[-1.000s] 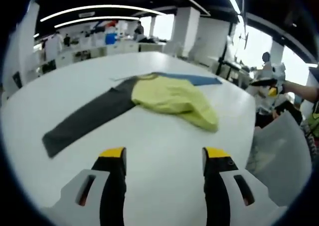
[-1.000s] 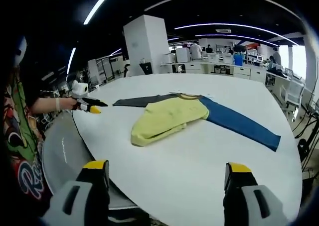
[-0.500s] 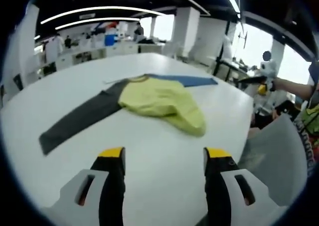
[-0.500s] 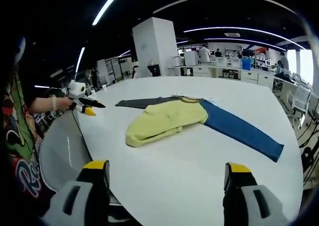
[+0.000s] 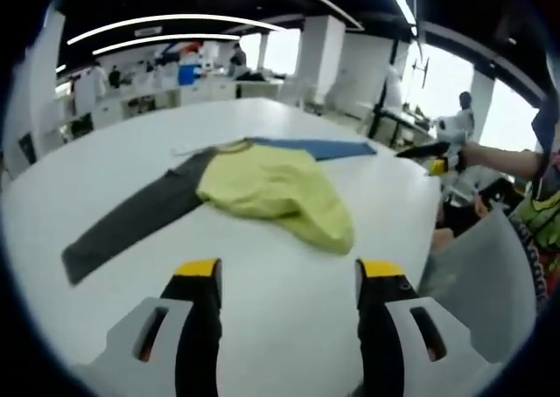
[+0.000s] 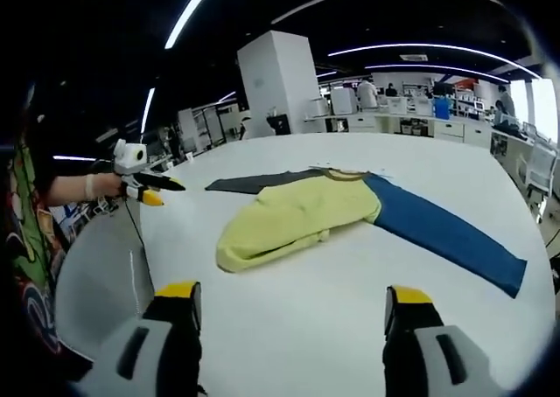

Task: Fold the garment on the visible template until the final outline fits inside the template.

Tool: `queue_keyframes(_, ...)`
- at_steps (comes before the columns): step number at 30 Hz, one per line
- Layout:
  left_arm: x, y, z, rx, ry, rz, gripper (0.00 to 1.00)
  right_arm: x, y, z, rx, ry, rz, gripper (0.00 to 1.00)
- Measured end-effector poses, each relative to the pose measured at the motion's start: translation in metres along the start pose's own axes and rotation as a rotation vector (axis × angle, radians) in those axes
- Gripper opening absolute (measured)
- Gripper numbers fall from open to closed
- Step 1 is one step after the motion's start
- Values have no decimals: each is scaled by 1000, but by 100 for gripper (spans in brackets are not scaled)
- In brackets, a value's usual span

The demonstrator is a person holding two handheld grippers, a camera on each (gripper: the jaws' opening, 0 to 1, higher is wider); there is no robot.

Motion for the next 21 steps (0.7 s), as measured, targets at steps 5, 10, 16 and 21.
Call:
queue_keyframes(5, -9, 1, 4, -27, 10, -9, 57, -29, -20, 4, 16, -3, -14, 79)
queue_keyframes(10, -15, -1, 2, -23, 24, -15, 57, -59, -37, 8, 2, -7, -19, 67)
queue_keyframes(16, -14, -2, 0, -15, 31, -1, 56, -91, -48, 14, -37, -6, -10, 54)
queue_keyframes(21, -13, 3, -8, 10, 20, -1, 56, -114, -45, 25, -52, -5, -48, 46)
Point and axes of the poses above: the point that each gripper's makers call its tool centre point, and the gripper's own axes: x roughly backward along the fingers, z roughly to its right, y roughly out of its underside, the point moved 5 cm from there along x, roughly backward along the fingers, and after that the axes turned 11 degrees about -z, right-handed, at the moved point
